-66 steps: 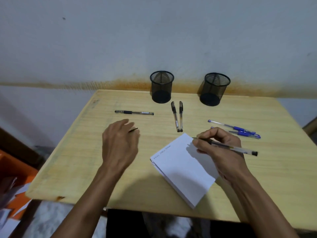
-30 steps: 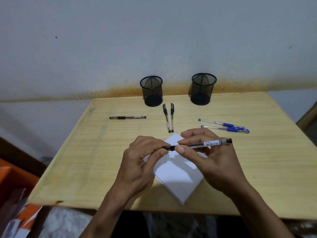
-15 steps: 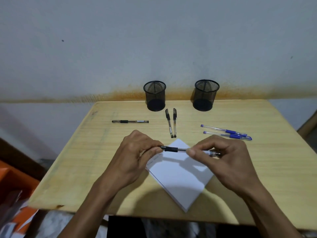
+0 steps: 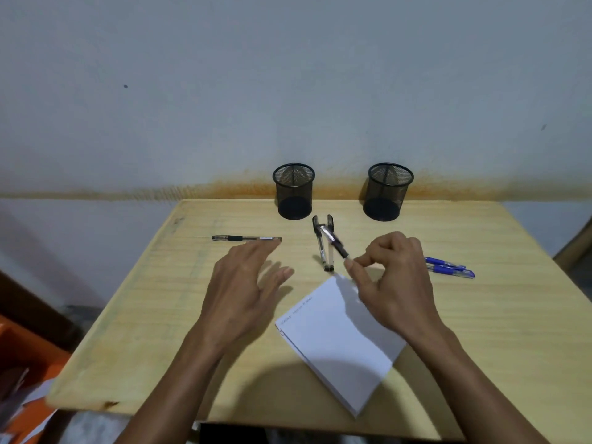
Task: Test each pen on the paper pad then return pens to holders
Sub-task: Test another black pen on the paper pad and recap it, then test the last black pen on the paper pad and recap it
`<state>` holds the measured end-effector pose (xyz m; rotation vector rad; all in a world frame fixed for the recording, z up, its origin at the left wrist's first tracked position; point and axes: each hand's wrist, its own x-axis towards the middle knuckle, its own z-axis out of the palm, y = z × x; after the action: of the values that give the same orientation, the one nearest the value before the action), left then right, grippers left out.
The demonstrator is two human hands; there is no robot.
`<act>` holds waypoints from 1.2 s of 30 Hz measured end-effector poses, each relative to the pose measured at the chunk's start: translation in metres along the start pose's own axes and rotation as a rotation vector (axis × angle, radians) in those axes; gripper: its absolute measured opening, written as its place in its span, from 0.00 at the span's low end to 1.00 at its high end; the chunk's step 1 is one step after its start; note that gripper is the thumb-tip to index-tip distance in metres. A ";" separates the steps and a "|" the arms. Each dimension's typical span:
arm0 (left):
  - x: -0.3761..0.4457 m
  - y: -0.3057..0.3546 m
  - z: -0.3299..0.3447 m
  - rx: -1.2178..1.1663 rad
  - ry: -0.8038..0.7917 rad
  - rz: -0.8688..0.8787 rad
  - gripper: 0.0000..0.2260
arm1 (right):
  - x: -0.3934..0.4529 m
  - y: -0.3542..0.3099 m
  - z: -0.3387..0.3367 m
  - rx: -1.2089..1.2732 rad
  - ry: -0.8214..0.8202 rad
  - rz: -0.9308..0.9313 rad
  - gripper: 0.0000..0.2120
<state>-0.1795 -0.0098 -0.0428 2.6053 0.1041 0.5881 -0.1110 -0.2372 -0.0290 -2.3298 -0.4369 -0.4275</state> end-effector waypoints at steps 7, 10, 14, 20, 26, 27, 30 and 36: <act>-0.013 -0.052 0.027 0.256 -0.226 -0.269 0.36 | 0.062 0.015 0.043 -0.074 0.000 0.409 0.10; -0.014 -0.052 0.030 0.277 -0.216 -0.262 0.35 | 0.076 0.014 0.060 -0.164 -0.014 0.451 0.10; -0.014 -0.053 0.030 0.294 -0.206 -0.255 0.34 | 0.080 0.009 0.069 -0.254 -0.025 0.436 0.12; -0.013 -0.053 0.031 0.298 -0.199 -0.259 0.34 | 0.080 0.008 0.077 -0.306 -0.036 0.418 0.10; -0.013 -0.052 0.032 0.301 -0.195 -0.268 0.34 | 0.079 0.007 0.078 -0.294 0.004 0.393 0.21; -0.013 -0.052 0.033 0.305 -0.199 -0.270 0.34 | 0.080 0.003 0.078 -0.266 0.022 0.343 0.21; -0.012 -0.053 0.033 0.313 -0.201 -0.273 0.33 | 0.081 -0.019 0.083 -0.204 -0.031 0.137 0.16; -0.013 -0.052 0.033 0.321 -0.204 -0.280 0.34 | 0.081 -0.048 0.137 -0.286 -0.192 -0.185 0.14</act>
<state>-0.1759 0.0207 -0.0977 2.8677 0.5265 0.2174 -0.0350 -0.0925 -0.0612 -2.6306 -0.7289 -0.3741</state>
